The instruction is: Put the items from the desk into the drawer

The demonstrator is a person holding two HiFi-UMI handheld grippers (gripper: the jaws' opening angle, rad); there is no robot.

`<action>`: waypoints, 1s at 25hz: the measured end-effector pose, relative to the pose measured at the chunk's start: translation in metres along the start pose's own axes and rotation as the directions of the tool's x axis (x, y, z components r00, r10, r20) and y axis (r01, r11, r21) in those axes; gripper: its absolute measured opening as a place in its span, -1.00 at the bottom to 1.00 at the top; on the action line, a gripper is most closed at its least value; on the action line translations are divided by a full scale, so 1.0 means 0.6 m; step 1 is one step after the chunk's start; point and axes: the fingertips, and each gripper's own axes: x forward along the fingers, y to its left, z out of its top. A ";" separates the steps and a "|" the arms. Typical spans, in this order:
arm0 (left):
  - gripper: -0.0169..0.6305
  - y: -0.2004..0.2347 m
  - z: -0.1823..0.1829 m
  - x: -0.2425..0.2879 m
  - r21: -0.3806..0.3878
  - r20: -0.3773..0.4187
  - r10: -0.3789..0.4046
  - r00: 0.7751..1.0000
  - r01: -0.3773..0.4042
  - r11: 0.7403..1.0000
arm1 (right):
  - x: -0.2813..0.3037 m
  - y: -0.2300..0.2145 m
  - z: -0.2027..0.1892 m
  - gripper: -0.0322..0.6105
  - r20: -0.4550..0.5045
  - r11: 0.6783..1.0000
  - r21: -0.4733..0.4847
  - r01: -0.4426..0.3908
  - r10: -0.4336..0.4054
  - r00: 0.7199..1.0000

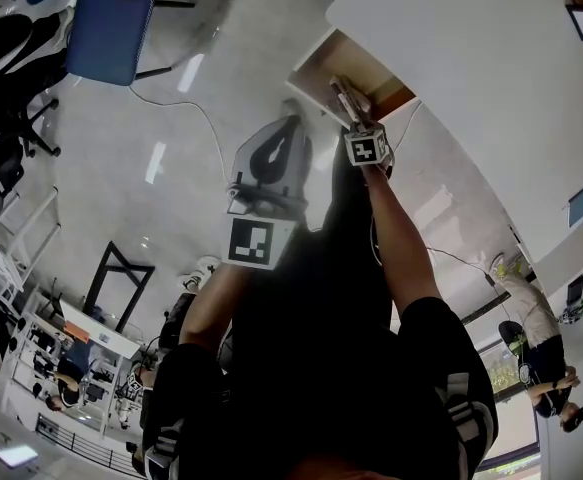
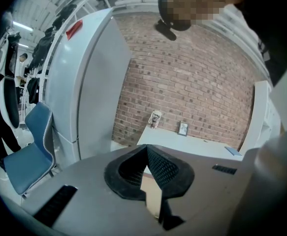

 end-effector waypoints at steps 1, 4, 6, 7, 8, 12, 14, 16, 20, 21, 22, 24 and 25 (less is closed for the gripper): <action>-0.96 0.001 0.001 0.000 -0.004 0.004 0.003 1.000 -0.003 1.000 | -0.002 0.000 0.001 -0.61 0.001 1.000 -0.004 -0.001 0.001 1.000; -0.96 0.004 0.003 -0.007 -0.011 0.009 0.010 1.000 -0.010 1.000 | -0.013 0.007 0.003 -0.60 0.007 1.000 -0.022 -0.007 0.007 1.000; -0.96 0.006 0.008 -0.014 -0.014 0.011 0.015 1.000 -0.015 1.000 | -0.027 0.012 0.007 -0.60 0.022 0.999 -0.033 -0.012 0.013 1.000; -0.96 0.005 0.012 -0.018 -0.016 0.015 0.019 1.000 -0.019 1.000 | -0.038 0.014 0.010 -0.60 0.033 0.999 -0.032 -0.016 0.017 0.999; -0.96 0.004 0.017 -0.023 -0.016 0.020 0.023 1.000 -0.022 1.000 | -0.051 0.016 0.014 -0.61 0.046 0.999 -0.028 -0.020 0.021 0.999; -0.96 0.002 0.045 -0.036 -0.005 0.054 0.035 0.998 -0.035 0.999 | -0.117 0.011 0.068 -0.75 0.144 1.000 -0.019 -0.020 0.022 0.989; -0.96 0.005 0.063 -0.041 0.002 0.076 0.042 0.996 -0.042 0.999 | -0.154 0.005 0.109 -0.81 0.210 1.000 -0.019 -0.013 0.017 0.978; -0.96 0.004 0.084 -0.047 0.005 0.100 0.047 0.994 -0.048 0.999 | -0.199 -0.003 0.153 -0.84 0.293 1.000 -0.020 -0.005 0.010 0.956; -0.96 -0.011 0.123 -0.063 0.012 0.142 0.050 0.989 -0.052 0.999 | -0.315 -0.015 0.234 -0.86 0.453 1.000 -0.011 0.002 0.003 0.891; -0.96 -0.017 0.131 -0.066 0.018 0.150 0.049 0.987 -0.052 0.998 | -0.348 -0.018 0.252 -0.87 0.489 1.000 -0.009 0.003 0.002 0.872; -0.96 -0.022 0.140 -0.068 0.025 0.158 0.048 0.986 -0.052 0.998 | -0.381 -0.021 0.270 -0.87 0.524 1.000 -0.005 0.005 -0.001 0.852; -0.96 -0.028 0.162 -0.072 0.040 0.184 0.047 0.982 -0.055 0.998 | -0.451 -0.025 0.306 -0.87 0.594 1.000 0.003 0.004 -0.006 0.804; -0.96 -0.029 0.175 -0.073 0.048 0.202 0.047 0.978 -0.058 0.997 | -0.486 -0.026 0.325 -0.87 0.634 1.000 0.005 0.004 -0.006 0.774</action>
